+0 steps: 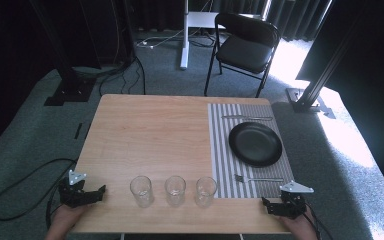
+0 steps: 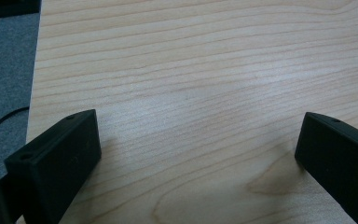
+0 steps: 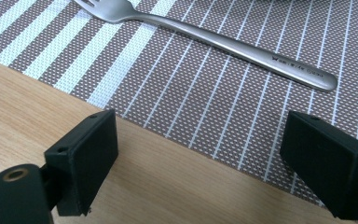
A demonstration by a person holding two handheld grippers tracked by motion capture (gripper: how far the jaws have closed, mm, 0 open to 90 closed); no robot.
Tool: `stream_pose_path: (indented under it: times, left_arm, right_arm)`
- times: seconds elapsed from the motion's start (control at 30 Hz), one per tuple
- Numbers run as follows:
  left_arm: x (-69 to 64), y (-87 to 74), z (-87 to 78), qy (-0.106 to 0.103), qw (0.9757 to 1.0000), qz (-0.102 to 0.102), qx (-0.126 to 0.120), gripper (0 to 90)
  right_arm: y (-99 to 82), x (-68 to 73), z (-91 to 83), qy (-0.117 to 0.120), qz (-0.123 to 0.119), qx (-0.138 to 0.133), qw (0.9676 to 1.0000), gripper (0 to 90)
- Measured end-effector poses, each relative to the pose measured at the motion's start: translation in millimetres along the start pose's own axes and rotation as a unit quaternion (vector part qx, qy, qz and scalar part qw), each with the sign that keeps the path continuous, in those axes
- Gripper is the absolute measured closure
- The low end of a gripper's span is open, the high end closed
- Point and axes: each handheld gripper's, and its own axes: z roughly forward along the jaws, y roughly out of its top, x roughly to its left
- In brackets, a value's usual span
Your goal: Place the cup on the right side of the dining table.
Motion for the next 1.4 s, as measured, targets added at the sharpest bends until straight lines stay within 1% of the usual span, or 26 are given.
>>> stream_pose_path:
  times: [0.13,0.17,0.23,0.3,0.37,0.4,0.47,0.5,0.57,0.63,0.7,0.8,0.87,1.0,1.4]
  left_arm:
    - [-0.1,0.0,0.0,0.000,1.0000,0.000,0.000,0.4]
    - [0.0,0.0,0.1,0.000,1.0000,0.000,0.000,0.4]
    - [0.0,0.0,0.0,0.000,1.0000,0.000,0.000,0.4]
    - [0.0,0.0,0.0,0.000,1.0000,0.000,0.000,0.4]
    - [0.0,0.0,0.0,0.000,1.0000,0.000,0.000,0.5]
    - [0.0,0.0,0.0,0.000,1.0000,0.000,0.000,0.4]
    - [0.0,0.0,0.0,0.000,1.0000,0.000,0.000,0.4]
    - [0.0,0.0,0.0,0.000,1.0000,0.000,0.000,0.4]
    - [0.0,0.0,0.0,0.000,1.0000,0.000,0.000,0.4]
    - [0.0,0.0,0.0,0.000,1.0000,0.000,0.000,0.5]
    - [0.0,0.0,0.0,0.000,1.0000,0.000,0.000,0.4]
    - [0.0,0.0,0.0,0.000,1.0000,0.000,0.000,0.4]
    - [0.0,0.0,0.0,0.000,1.0000,0.000,0.000,0.4]
    - [0.0,0.0,0.0,0.000,1.0000,0.000,0.000,0.4]
    - [0.0,0.0,0.0,0.000,1.0000,0.000,0.000,0.4]
  right_arm:
    - [0.0,0.7,-1.1,0.005,-0.001,-0.001,1.0000,11.7]
    - [-0.2,1.5,-1.4,0.012,-0.002,-0.002,0.9999,11.9]
    - [-0.1,4.8,-1.5,0.008,-0.013,0.003,0.9999,11.9]
    - [0.1,5.8,-1.9,0.017,-0.011,0.002,0.9998,12.1]
    - [0.1,6.5,-2.2,0.019,-0.013,0.002,0.9997,12.1]
    - [0.2,6.8,-2.6,0.027,-0.012,0.001,0.9996,12.1]
    - [0.5,8.1,-3.8,0.032,-0.012,-0.004,0.9994,12.1]
    - [0.7,8.7,-4.3,0.039,-0.011,-0.004,0.9992,12.1]
    - [1.4,10.2,-4.9,0.039,-0.014,-0.007,0.9991,12.1]
    - [2.1,10.8,-5.5,0.045,-0.015,-0.007,0.9989,12.1]
    - [2.8,12.0,-6.5,0.043,-0.017,-0.009,0.9989,12.1]
    - [4.4,14.9,-7.9,0.046,-0.023,-0.010,0.9986,12.2]
    - [5.7,17.2,-8.9,0.049,-0.032,-0.012,0.9982,12.2]
    - [9.8,22.5,-12.2,0.057,-0.040,-0.019,0.9974,12.2]
    - [20.2,34.4,-22.9,0.083,-0.055,-0.040,0.9943,12.2]
